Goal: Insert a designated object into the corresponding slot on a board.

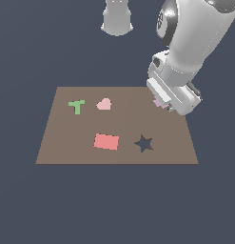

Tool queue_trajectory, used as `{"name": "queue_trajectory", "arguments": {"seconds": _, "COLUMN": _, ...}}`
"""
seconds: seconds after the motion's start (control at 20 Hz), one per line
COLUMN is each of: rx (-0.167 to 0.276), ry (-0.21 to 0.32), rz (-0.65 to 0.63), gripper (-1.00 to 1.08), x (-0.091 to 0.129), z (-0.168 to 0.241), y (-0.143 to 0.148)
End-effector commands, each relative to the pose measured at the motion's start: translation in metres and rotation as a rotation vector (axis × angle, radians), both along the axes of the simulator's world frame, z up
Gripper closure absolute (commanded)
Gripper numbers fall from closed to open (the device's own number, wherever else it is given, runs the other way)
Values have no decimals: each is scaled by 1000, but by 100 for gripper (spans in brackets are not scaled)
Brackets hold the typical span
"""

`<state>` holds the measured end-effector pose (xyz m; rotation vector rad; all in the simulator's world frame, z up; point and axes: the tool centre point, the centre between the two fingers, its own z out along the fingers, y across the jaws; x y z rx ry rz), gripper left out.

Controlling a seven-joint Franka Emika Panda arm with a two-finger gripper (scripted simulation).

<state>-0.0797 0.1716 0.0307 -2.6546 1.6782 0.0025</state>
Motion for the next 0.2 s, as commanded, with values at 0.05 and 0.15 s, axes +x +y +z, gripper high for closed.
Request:
{"name": "queue_trajectory", "arguments": {"seconds": 0.05, "rx": 0, "ry": 0, "rz": 0, "gripper": -92, "x": 0, "z": 0, "y": 0}}
{"name": "queue_trajectory", "arguments": {"seconds": 0.15, "rx": 0, "ry": 0, "rz": 0, "gripper": -92, "x": 0, "z": 0, "y": 0}}
